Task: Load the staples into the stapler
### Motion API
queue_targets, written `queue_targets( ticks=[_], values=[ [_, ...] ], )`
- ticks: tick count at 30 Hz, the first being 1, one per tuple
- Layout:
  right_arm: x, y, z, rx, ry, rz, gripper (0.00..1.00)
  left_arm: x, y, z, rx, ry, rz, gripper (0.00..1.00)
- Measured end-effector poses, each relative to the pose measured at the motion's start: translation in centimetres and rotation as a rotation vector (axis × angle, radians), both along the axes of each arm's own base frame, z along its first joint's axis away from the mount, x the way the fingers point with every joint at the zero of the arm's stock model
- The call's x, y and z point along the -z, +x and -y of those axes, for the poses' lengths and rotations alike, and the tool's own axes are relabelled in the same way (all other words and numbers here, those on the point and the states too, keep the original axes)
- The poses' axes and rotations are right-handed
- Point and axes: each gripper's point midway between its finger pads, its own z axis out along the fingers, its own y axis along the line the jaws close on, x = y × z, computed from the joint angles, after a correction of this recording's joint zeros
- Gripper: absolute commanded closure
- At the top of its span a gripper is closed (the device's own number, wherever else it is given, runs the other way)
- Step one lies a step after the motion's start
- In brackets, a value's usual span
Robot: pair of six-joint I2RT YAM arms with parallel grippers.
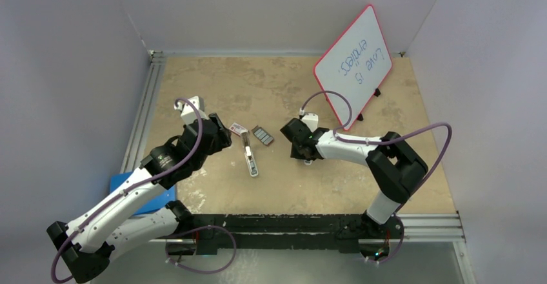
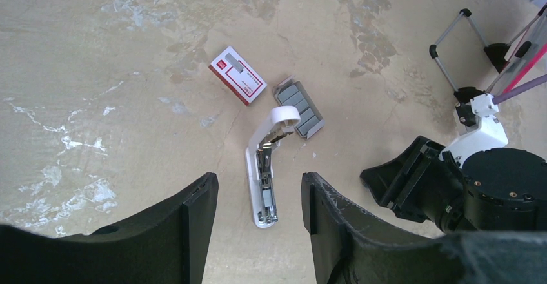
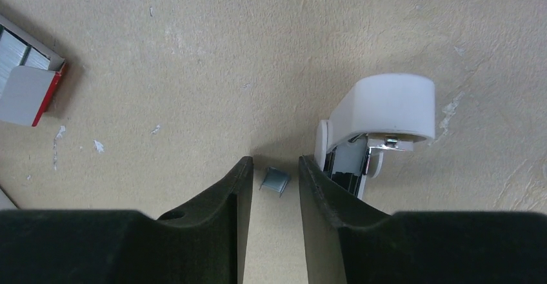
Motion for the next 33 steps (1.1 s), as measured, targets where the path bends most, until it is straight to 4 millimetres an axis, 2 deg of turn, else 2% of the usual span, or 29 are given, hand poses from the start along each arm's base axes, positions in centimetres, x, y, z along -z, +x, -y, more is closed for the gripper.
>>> queue_targets(
  ticks=[8,16,19,29,33],
  values=[
    [0.1,-0.2,0.2,0.008,-0.012,-0.006,0.73,0.0,0.0,0.0,0.001,-0.001,0.0,0.5],
    [0.1,-0.5,0.5,0.015,-0.024,-0.017,0.71,0.2,0.0,0.1,0.001,0.0,-0.001,0.49],
    [0.1,-0.5,0.5,0.009,-0.027,-0.02,0.74,0.4,0.0,0.1,0.003,0.002,-0.005,0.5],
    [0.1,-1.2,0.3,-0.033,-0.04,-0.032,0.65,0.4,0.0,0.1,0.003,-0.001,-0.002,0.49],
    [0.1,-1.8,0.7,-0.03,-0.05,-0.044,0.65,0.4,0.0,0.1,0.004,-0.001,-0.002,0.5]
  ],
)
